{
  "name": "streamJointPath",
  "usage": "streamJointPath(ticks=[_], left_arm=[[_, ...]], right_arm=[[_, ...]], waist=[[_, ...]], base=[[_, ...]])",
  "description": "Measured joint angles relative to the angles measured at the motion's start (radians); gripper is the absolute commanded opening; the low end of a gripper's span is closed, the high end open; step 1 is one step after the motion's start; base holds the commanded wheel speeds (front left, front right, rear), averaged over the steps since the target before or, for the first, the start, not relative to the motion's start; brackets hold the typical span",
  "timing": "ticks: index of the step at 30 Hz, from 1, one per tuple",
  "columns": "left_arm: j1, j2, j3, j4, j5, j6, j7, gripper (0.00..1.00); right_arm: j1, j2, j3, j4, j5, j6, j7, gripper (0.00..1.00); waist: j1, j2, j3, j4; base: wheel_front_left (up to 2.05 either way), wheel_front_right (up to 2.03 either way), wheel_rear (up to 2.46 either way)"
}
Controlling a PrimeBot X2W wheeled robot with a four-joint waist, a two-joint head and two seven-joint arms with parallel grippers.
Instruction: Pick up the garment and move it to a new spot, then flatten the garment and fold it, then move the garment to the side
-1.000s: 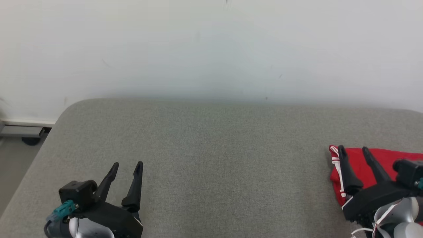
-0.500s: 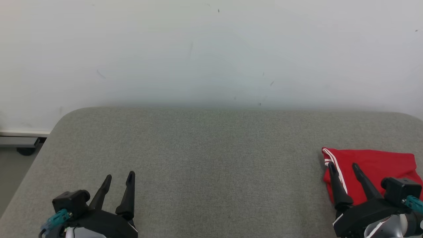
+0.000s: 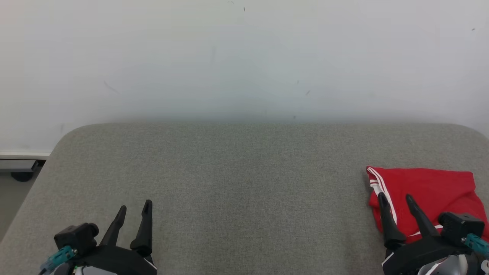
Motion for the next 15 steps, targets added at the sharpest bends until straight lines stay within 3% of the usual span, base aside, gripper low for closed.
streamJointPath(ticks=[9,10,15], left_arm=[[0.006,-0.001,0.015,0.011,0.000,0.006,-0.016,1.00],[0.007,-0.002,0.013,0.016,0.000,0.006,-0.016,0.00],[0.063,-0.021,0.000,0.066,0.000,0.006,-0.016,0.00]], right_arm=[[-0.001,0.000,0.011,0.014,0.004,-0.005,-0.016,1.00],[0.001,0.001,0.012,0.019,0.003,-0.005,-0.016,0.00],[0.046,0.011,0.017,0.078,0.004,-0.005,-0.014,0.00]], waist=[[0.0000,0.0000,0.003,-0.006],[0.0001,0.0000,0.003,-0.006],[0.0002,0.0000,0.003,-0.007]], base=[[0.00,0.00,0.00],[0.00,0.00,0.00],[0.00,0.00,0.00]])
